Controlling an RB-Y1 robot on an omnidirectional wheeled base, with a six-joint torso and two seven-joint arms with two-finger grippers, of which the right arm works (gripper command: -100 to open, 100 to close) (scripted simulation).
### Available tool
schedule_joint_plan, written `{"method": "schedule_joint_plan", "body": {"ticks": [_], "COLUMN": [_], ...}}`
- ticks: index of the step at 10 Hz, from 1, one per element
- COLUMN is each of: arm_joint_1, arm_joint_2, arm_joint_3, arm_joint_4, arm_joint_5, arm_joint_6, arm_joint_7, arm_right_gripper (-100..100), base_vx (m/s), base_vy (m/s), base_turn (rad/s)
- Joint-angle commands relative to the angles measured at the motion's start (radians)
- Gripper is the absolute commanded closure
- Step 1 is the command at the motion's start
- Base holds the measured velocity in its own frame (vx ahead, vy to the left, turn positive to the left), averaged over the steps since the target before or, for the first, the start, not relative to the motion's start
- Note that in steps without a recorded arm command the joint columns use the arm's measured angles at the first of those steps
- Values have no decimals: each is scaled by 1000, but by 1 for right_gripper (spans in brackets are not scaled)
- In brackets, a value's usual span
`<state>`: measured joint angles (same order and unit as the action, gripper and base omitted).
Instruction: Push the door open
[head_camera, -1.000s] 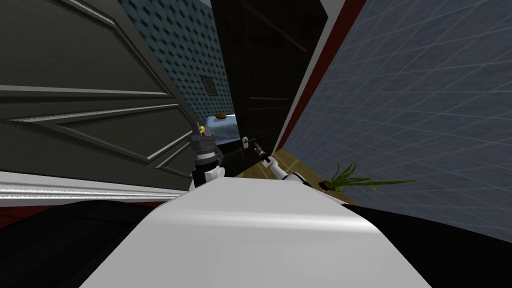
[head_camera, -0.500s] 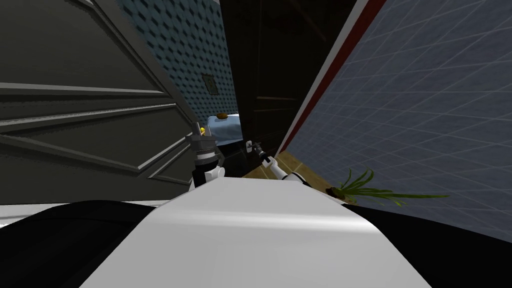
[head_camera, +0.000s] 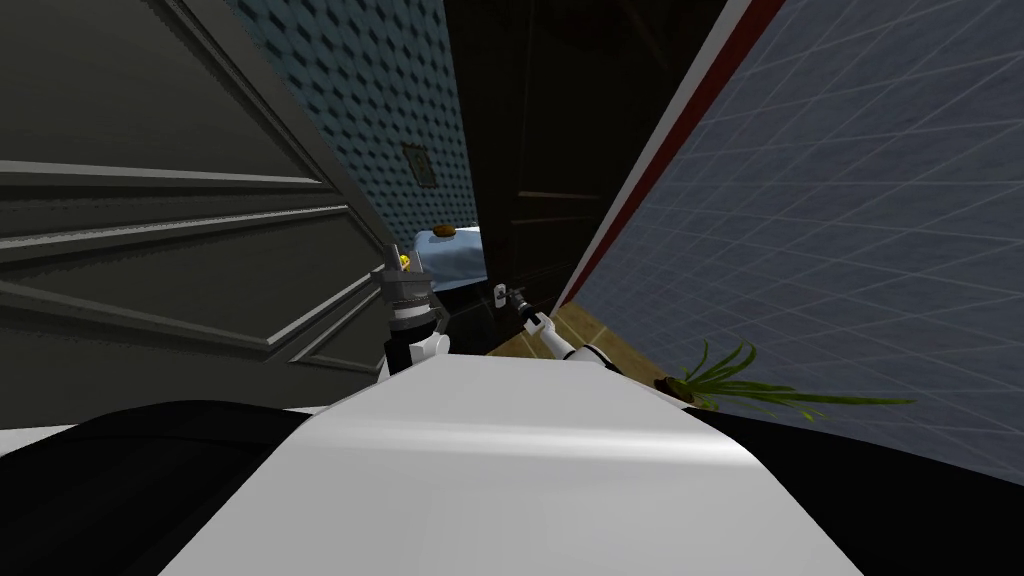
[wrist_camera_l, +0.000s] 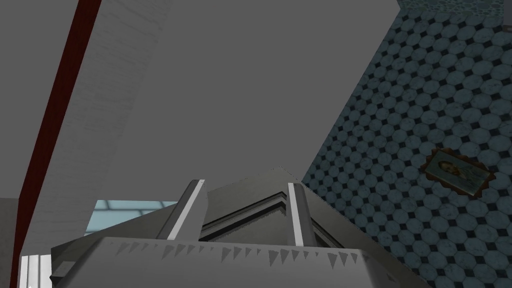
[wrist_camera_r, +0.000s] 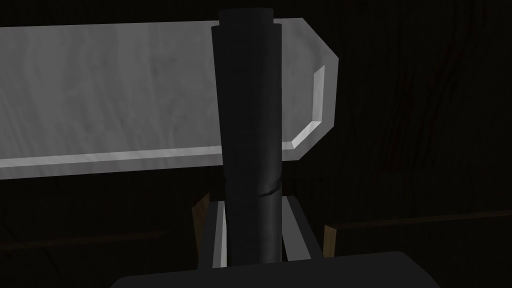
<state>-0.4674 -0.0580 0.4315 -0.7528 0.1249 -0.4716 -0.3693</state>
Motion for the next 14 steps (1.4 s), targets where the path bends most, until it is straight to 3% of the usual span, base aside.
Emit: {"method": "schedule_joint_plan", "body": {"ticks": [1, 5, 14], "arm_joint_1": [2, 4, 4], "arm_joint_2": [0, -4, -9], "arm_joint_3": [1, -17, -124], "arm_joint_4": [1, 5, 17], "arm_joint_5": [0, -3, -24], "arm_joint_6": [0, 3, 13], "arm_joint_7": [0, 12, 86], "arm_right_gripper": [100, 100, 100], "base_vx": [-16, 42, 121], "base_vy": [-10, 47, 142], "base_turn": [-4, -19, -51]}}
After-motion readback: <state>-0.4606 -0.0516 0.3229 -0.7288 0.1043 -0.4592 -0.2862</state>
